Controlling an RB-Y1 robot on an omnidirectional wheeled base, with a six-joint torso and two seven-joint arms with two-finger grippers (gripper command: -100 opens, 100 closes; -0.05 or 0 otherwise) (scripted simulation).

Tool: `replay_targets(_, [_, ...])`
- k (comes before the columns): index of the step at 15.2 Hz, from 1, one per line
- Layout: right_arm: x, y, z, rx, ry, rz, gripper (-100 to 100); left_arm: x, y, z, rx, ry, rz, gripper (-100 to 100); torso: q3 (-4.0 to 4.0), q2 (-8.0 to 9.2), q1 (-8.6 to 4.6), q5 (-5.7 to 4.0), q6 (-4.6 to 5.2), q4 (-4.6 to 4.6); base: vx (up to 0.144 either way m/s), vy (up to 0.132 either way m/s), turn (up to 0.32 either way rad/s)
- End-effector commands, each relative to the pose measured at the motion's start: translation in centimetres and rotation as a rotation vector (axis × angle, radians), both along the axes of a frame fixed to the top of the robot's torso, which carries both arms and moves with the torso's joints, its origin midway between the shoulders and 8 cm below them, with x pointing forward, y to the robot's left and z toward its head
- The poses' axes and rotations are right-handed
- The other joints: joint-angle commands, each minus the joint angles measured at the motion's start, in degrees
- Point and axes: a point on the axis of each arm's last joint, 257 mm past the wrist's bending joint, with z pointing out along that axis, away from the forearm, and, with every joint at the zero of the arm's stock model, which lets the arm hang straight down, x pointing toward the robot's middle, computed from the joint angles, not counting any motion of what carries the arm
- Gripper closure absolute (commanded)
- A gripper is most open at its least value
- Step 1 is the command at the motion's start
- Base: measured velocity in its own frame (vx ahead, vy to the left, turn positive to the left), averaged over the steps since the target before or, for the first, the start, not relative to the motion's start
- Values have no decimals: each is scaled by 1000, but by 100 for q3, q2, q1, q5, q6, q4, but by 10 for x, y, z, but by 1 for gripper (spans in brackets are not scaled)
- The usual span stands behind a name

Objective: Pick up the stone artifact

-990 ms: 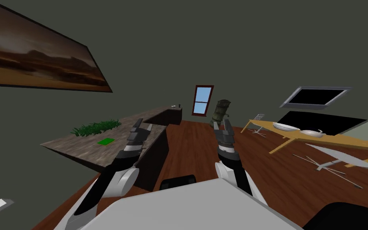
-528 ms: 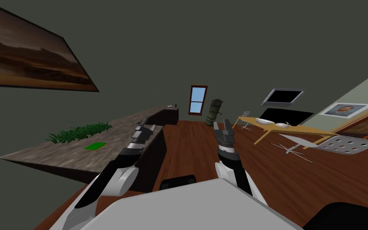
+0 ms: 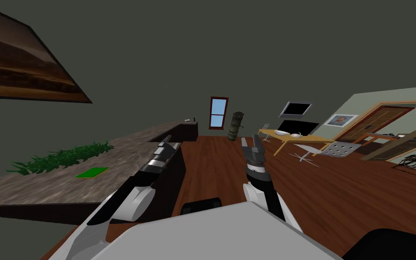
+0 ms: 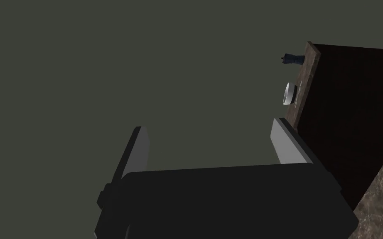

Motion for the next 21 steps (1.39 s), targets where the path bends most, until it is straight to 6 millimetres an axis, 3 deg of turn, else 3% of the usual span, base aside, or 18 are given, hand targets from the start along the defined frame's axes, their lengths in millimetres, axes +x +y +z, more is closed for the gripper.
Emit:
replay_targets(1, [0, 0, 0, 0, 0, 0, 0, 4, -3, -10, 6, 46, -11, -100, 0, 0, 0, 0, 0, 0, -57, 28, -216])
replay_targets(12, [0, 0, 0, 0, 0, 0, 0, 16, -4, -64, 69, 276, -51, -100, 3, 5, 15, 3, -1, 1, -59, 49, -181])
replay_targets(18, [0, 0, 0, 0, 0, 0, 0, 17, 4, -96, 118, 401, -50, -100, 1, 1, 16, 4, -2, 0, -56, 49, -141])
replay_targets(19, [0, 0, 0, 0, 0, 0, 0, 17, 9, -109, 142, 449, -48, -100, -1, -3, 14, 4, -4, 0, -46, 55, -187])
replay_targets(21, [0, 0, 0, 0, 0, 0, 0, 17, 10, -113, 145, 465, -43, -100, -2, -4, 20, 4, -2, -1, -47, 60, -117])
